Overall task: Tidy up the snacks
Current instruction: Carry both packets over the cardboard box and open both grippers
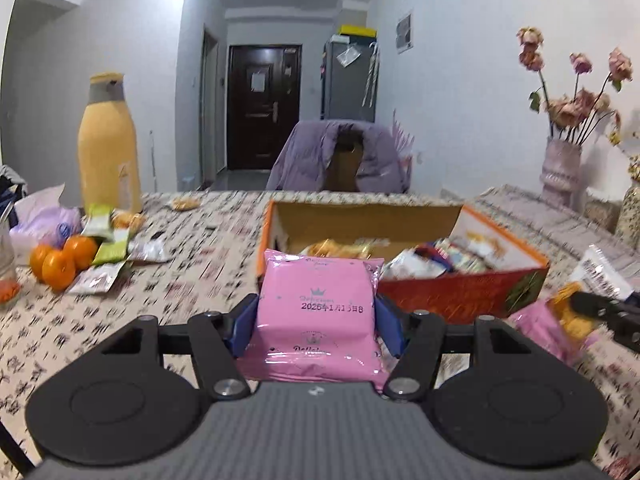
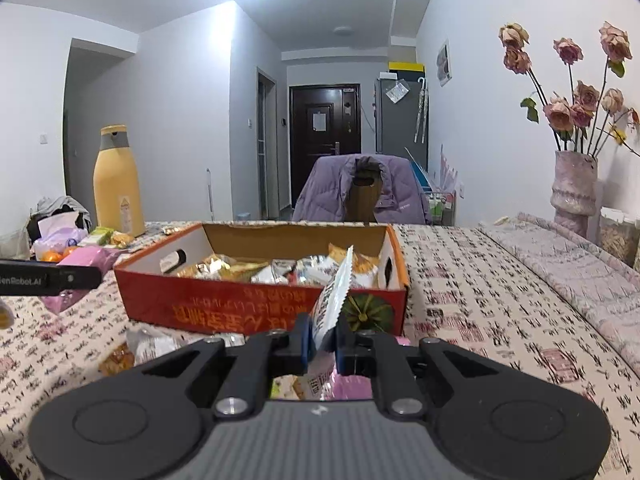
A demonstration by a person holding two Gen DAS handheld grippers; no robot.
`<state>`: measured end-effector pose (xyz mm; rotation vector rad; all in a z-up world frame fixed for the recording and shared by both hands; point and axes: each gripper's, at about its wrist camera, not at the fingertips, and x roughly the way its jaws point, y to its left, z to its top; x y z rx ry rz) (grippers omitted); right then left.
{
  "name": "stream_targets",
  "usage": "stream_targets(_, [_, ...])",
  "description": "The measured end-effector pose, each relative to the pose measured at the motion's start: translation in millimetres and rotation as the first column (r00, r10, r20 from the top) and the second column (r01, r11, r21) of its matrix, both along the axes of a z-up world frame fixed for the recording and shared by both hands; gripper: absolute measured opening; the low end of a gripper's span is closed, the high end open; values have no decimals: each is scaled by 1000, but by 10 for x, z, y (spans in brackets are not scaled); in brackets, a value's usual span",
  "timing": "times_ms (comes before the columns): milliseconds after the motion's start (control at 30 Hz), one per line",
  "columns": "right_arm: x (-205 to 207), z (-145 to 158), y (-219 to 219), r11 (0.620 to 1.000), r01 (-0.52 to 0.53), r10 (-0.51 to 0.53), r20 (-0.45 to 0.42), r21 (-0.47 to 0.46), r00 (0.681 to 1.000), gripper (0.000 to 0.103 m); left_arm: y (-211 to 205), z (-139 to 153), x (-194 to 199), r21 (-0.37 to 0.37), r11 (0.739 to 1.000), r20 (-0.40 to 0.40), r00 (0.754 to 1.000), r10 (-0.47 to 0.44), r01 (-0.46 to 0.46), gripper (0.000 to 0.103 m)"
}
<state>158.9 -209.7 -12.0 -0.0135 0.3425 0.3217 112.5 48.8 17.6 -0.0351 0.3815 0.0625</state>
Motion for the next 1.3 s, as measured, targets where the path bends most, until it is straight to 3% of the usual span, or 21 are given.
stream_targets(367, [440, 281, 153, 997, -43, 42, 32, 63, 999, 12, -214, 252, 386, -11, 999, 63, 997, -36, 37, 63])
stream_targets(800, [1232, 443, 462, 995, -76, 75, 17, 60, 997, 12, -234, 342, 1130, -53, 999, 51, 999, 2, 1, 63])
stream_targets(1067, [1565, 281, 607, 994, -85, 86, -14, 63, 996, 12, -157, 205, 1456, -50, 998, 35, 999, 37, -35, 63])
stream_targets(1300, [1625, 35, 586, 994, -91, 94, -44, 56, 995, 12, -94, 14, 1470, -28, 999, 44, 998, 44, -43, 63])
